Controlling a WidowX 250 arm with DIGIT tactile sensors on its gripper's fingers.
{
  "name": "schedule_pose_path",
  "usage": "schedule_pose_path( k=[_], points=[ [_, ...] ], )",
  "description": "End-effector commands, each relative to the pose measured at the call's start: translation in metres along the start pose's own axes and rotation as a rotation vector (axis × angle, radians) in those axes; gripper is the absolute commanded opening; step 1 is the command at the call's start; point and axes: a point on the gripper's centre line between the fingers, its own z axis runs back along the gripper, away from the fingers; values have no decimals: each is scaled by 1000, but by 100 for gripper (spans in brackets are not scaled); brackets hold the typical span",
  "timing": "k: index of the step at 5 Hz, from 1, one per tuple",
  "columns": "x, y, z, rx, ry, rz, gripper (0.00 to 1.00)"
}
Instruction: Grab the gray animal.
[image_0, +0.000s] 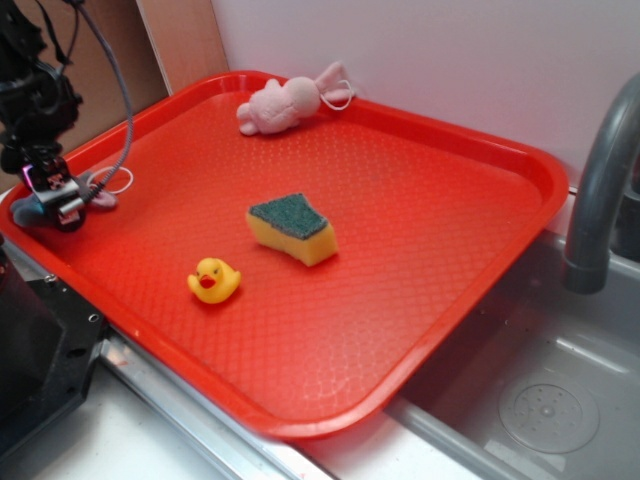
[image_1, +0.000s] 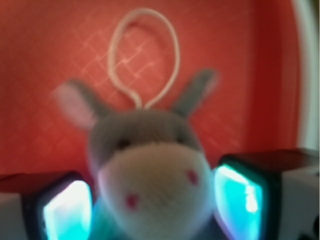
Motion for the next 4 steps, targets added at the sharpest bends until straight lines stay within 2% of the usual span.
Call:
schedule_pose_path(
  k=[1, 3, 4],
  points=[
    [8, 2, 4, 28, 28, 10, 0],
    [24, -29, 95, 55, -22, 77, 0],
    [30, -49, 126, 104, -28, 94, 0]
  ],
)
